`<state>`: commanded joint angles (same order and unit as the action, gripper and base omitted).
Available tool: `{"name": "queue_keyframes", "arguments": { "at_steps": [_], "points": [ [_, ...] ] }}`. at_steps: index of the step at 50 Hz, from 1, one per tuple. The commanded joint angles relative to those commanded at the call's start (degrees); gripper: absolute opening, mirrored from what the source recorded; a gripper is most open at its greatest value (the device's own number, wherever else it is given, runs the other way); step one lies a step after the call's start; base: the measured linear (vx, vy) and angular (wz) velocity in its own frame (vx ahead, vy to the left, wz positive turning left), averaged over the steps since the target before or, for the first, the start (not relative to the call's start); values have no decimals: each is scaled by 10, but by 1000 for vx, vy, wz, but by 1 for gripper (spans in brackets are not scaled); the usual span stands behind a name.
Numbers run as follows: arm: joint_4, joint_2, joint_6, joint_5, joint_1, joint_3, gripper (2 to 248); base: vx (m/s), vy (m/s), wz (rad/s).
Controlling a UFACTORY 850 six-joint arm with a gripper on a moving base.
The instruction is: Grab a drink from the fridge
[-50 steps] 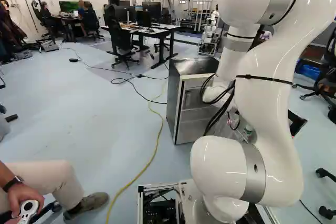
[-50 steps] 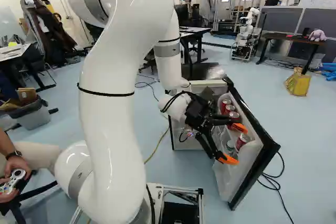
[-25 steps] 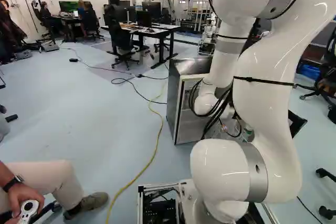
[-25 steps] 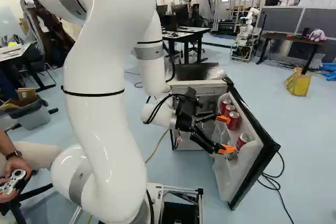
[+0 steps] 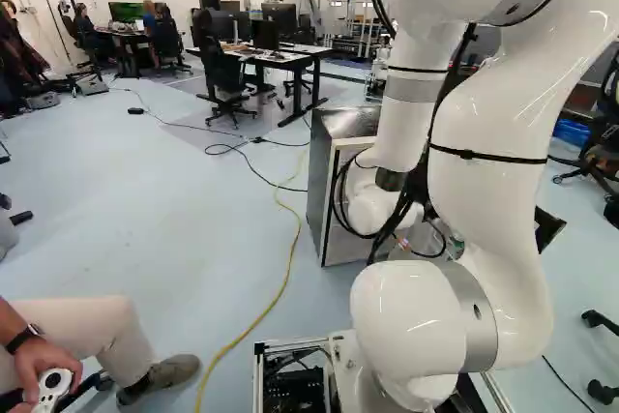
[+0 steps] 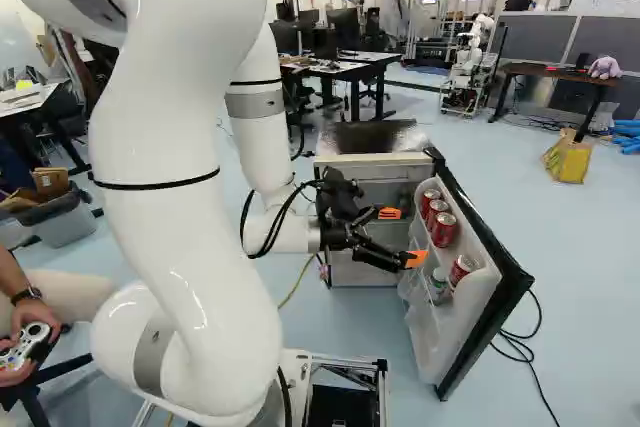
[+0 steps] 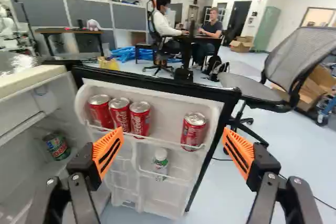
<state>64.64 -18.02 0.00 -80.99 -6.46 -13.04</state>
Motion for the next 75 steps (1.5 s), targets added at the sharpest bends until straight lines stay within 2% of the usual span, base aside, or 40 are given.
{"name": "queue_keyframes", "arguments": {
  "at_steps": [20,56,68,75],
  "points": [
    [-121,-3,0,8,2,0,247,0,0,0],
    [-337,-89,0,36,-4,-29,247,0,0,0],
    [-390,-119,0,38,-9,-44,247,0,0,0],
    [-402,-135,0,38,-12,-52,247,0,0,0]
  ]
}}
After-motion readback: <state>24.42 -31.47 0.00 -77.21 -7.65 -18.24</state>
